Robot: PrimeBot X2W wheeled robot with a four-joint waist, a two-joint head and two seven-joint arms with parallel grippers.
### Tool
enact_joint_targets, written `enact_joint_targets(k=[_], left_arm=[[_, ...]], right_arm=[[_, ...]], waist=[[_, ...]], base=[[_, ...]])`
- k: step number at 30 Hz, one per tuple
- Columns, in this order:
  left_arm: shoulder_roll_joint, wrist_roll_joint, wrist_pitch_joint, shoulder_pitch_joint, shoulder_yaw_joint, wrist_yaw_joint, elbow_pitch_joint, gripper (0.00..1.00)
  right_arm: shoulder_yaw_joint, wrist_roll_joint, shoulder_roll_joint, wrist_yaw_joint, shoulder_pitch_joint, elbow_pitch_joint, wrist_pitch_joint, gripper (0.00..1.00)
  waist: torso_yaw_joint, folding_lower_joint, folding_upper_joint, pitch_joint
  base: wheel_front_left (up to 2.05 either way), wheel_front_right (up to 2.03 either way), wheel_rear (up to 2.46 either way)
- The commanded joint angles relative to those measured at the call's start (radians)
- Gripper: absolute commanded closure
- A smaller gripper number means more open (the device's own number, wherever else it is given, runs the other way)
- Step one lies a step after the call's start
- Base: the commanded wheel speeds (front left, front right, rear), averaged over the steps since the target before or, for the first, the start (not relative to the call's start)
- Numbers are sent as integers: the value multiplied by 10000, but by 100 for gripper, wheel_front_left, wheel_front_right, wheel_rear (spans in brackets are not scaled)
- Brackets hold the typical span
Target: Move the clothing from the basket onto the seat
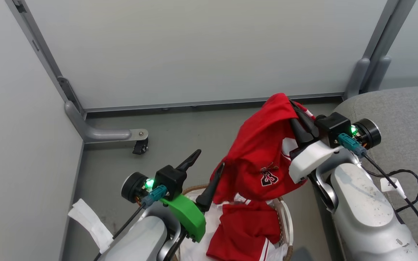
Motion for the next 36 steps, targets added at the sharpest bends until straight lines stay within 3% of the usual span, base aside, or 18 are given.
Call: enact_joint_targets(k=[1,21,27,36], left_arm=[[-47,152,-9,271,147,-61,11,0],[-614,1282,-9,1208,1441,-339,-322,0],[-673,1326,-9,1181,1444,-351,-563,0],[-712,1372,-9,877,1253,-347,-739,0]], right_arm=[[-90,-37,-52,-14,115,-61,-25,100],[-677,-237,-204,-14,220,-105,-25,100],[-889,-280,-312,-14,81,-193,-25,100],[-1290,-388,-436,-14,-27,-369,-25,100]], waist=[[-13,0,0,14],[-439,0,0,252],[-1260,0,0,500],[-3042,0,0,1047]], base=[[0,0,0],[0,0,0],[0,0,0],[0,0,0]])
